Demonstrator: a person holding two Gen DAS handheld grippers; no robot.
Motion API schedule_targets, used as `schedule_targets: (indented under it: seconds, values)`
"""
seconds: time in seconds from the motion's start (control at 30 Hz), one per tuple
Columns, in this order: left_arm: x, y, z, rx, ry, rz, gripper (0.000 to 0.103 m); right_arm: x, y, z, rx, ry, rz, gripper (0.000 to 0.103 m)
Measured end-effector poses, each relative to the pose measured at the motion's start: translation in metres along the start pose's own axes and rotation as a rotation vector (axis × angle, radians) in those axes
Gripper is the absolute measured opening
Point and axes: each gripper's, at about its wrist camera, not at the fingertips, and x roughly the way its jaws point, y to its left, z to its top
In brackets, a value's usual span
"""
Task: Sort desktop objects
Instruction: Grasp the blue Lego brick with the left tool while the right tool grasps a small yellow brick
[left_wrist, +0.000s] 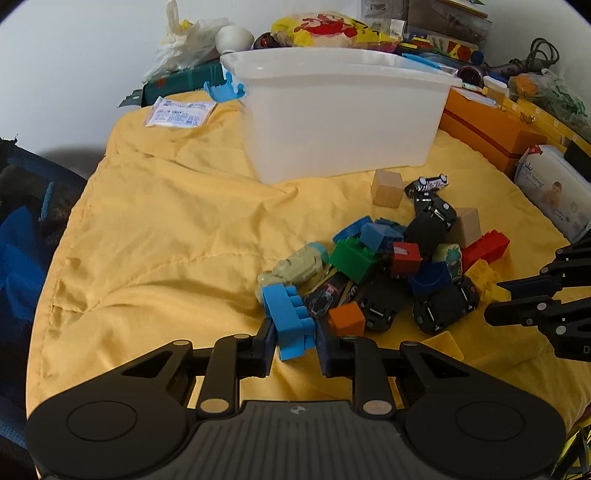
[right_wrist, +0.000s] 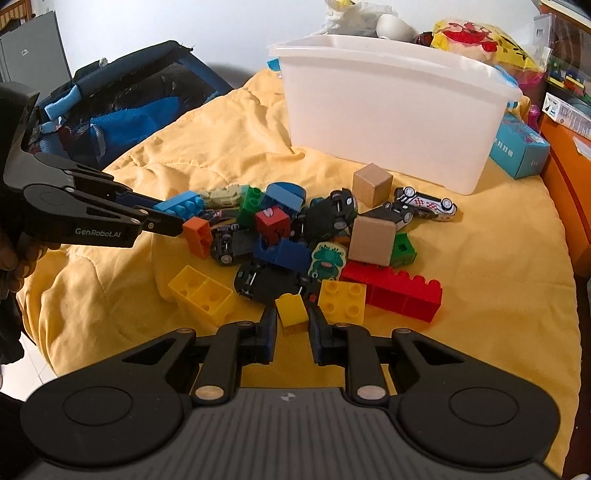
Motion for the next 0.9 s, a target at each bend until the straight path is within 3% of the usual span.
schedule_targets:
  seconds: [0.67, 0.9]
  values:
    - [-0.025, 0.024, 0.007, -0.038, -0.096, -0.022, 0.025, -0.020, 0.008, 0.016, -0.035, -0.112, -0.049, 0.021]
    - [-0.008, 0.024, 0.003, -0.049, -0.047, -0.023, 0.025, -0.020, 0.006, 0.012, -0.024, -0.108, -0.056, 0.021]
